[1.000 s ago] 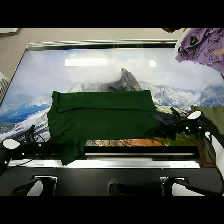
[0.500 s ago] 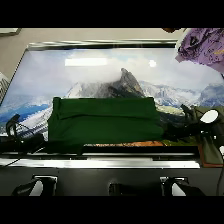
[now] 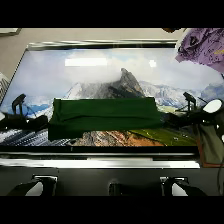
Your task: Fold the clothes and pants, and hang the long-sleeved shirts on hangers.
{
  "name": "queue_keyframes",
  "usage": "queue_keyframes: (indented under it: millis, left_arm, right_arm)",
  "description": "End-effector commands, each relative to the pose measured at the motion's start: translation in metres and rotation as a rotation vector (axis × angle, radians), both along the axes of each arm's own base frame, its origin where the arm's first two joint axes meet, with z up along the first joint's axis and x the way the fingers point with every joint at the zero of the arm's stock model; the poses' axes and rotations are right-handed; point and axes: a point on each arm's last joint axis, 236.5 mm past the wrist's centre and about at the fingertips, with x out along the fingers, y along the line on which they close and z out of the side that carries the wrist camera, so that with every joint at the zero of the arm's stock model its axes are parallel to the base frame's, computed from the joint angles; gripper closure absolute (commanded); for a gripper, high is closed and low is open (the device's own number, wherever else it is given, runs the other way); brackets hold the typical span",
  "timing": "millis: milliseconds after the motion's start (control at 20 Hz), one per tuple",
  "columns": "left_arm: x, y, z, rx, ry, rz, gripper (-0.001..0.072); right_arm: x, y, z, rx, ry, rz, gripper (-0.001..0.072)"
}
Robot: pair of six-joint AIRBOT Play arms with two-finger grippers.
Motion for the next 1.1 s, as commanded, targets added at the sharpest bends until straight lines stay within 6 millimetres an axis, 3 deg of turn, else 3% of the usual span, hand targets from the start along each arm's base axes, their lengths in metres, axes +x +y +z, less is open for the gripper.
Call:
queue_keyframes:
  millis: [0, 300, 600, 900, 1000, 1050]
  left_arm:
    - [0.049, 0.002, -0.01, 0.014, -0.009, -0.049, 0.0689]
    - [0.113, 0.01, -0.03, 0.014, 0.004, -0.075, 0.0688]
    - [0.159, 0.012, -0.054, 0.011, 0.01, -0.096, 0.0688]
    - [0.173, 0.013, -0.084, 0.003, 0.05, -0.099, 0.0686]
    - [0.174, 0.012, -0.086, 0.004, 0.049, -0.097, 0.0634]
    - [0.177, 0.013, -0.085, 0.006, 0.04, -0.093, 0.0632]
  right_arm:
    - [0.046, 0.002, -0.005, 0.02, -0.059, 0.025, 0.0684]
    - [0.111, 0.005, -0.039, -0.043, -0.046, 0.06, 0.0684]
    - [0.164, 0.011, -0.049, -0.065, -0.101, 0.067, 0.0684]
    - [0.16, 0.015, -0.077, -0.037, -0.029, 0.064, 0.067]
    - [0.16, 0.016, -0.078, -0.028, -0.018, 0.036, 0.0581]
    - [0.16, 0.016, -0.076, -0.019, -0.007, 0.013, 0.0473]
